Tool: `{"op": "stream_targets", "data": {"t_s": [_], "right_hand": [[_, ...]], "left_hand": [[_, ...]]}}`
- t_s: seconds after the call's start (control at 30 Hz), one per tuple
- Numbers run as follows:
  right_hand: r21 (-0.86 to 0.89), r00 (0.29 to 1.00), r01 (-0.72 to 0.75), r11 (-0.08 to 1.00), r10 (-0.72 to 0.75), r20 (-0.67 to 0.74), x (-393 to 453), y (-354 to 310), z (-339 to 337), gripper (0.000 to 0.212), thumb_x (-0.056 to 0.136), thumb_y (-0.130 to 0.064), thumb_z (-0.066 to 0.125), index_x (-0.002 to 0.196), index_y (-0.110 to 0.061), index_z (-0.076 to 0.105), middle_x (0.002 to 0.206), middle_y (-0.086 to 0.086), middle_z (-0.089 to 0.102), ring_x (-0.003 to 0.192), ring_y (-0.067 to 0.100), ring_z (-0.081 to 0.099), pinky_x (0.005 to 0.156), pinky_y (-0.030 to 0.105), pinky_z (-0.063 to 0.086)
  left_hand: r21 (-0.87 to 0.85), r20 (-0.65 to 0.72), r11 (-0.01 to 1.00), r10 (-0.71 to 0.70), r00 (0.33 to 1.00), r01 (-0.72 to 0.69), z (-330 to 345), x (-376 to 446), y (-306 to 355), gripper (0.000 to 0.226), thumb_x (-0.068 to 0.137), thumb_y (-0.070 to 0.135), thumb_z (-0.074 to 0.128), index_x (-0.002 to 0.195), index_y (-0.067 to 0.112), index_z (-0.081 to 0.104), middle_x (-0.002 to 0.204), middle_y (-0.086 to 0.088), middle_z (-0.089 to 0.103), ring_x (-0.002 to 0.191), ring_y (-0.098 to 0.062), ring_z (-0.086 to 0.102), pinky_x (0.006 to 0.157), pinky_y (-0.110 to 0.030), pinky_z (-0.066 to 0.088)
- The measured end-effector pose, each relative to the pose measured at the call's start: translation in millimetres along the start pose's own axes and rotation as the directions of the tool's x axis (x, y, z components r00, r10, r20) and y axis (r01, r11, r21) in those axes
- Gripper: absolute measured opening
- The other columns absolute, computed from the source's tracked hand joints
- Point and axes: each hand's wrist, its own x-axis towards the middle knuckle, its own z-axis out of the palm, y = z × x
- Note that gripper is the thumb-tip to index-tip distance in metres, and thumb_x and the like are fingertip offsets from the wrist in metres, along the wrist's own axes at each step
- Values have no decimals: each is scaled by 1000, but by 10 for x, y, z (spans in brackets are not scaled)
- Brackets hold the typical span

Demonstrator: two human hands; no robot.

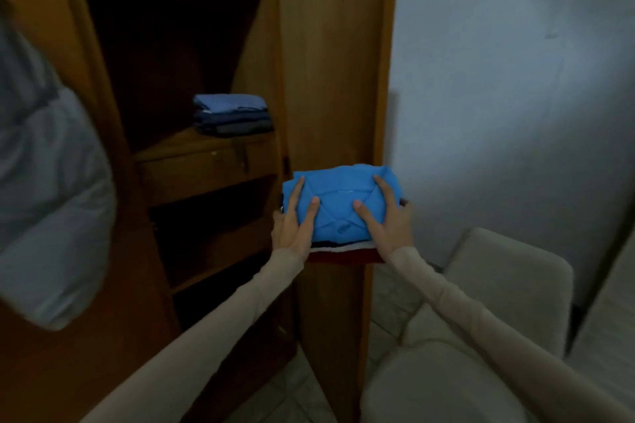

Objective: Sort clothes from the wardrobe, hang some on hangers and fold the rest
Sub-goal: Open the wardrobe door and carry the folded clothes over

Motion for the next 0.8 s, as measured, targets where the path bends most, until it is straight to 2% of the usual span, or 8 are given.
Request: {"op": "stream_targets", "data": {"t_s": [0.17,0.3,0.57,0.63,0.8], "right_hand": [[85,994,37,996,-45,99,162,-471,734,60,85,-47,58,139,-43,30,139,12,20,119,31,42,95,29,39],[152,982,94,984,-117,150,466,-761,1247,60,85,-49,58,138,-45,31,137,11,22,117,31,43,99,37,43],[270,961,165,949,-217,173,1393,-1207,2224,59,85,-50,57,138,-45,31,137,12,24,125,33,36,106,42,37],[289,957,174,941,-231,177,1602,-1284,2406,58,86,-49,56,138,-43,30,138,13,25,126,32,35,104,36,35],[324,930,144,935,-240,279,2081,-1396,2768,55,89,-45,55,139,-42,32,140,13,22,128,33,33,95,28,31]], "left_hand": [[103,-226,995,26,974,-3,-700,227,-132,47,93,56,33,138,57,18,134,-17,36,119,-37,43,103,-39,31],[128,-331,992,35,943,8,-1152,572,-168,48,94,54,33,139,55,18,131,-17,37,115,-34,45,98,-36,33],[236,-429,972,119,895,-17,-1856,1630,-188,50,95,54,32,142,50,16,131,-18,36,115,-36,45,94,-35,35],[242,-433,970,135,891,-29,-1964,1889,-202,51,95,55,31,143,49,16,126,-18,37,109,-35,47,89,-33,36],[257,-459,966,122,880,0,-2141,2438,-303,51,95,56,31,143,49,15,124,-17,36,108,-34,47,91,-34,36]]}}
